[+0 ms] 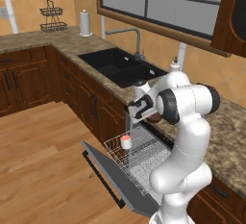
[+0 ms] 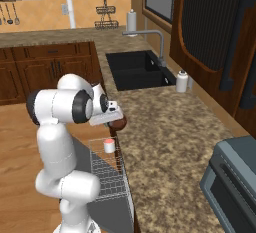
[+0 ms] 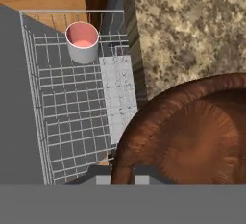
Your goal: Pick up the cup and bowl from the counter, place them in the dishwasher, and close the dishwasher door.
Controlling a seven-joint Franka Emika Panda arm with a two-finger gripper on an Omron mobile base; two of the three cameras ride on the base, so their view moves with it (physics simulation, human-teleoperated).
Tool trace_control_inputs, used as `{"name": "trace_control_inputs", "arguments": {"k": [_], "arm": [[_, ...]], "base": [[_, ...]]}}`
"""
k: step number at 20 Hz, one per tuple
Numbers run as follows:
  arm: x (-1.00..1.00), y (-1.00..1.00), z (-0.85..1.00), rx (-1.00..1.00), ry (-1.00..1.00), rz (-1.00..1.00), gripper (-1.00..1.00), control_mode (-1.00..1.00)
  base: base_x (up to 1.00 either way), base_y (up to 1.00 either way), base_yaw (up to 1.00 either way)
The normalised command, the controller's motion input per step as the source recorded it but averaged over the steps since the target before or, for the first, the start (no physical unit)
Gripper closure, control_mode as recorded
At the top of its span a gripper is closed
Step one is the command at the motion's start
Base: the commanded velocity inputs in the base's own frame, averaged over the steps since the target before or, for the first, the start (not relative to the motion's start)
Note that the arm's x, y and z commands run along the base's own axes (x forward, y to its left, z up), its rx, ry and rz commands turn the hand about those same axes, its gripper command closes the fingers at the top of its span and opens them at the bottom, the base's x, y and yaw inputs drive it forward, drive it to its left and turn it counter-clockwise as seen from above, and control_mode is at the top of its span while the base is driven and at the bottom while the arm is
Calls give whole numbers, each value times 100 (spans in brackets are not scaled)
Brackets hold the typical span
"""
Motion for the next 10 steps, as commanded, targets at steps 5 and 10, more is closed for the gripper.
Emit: {"name": "trace_control_inputs", "arguments": {"k": [5, 10], "arm": [[-88, 76, -5, 0, 2, 0, 100, -100], [-15, 61, -71, -1, 6, 0, 100, -100]], "base": [[0, 0, 0], [0, 0, 0]]}}
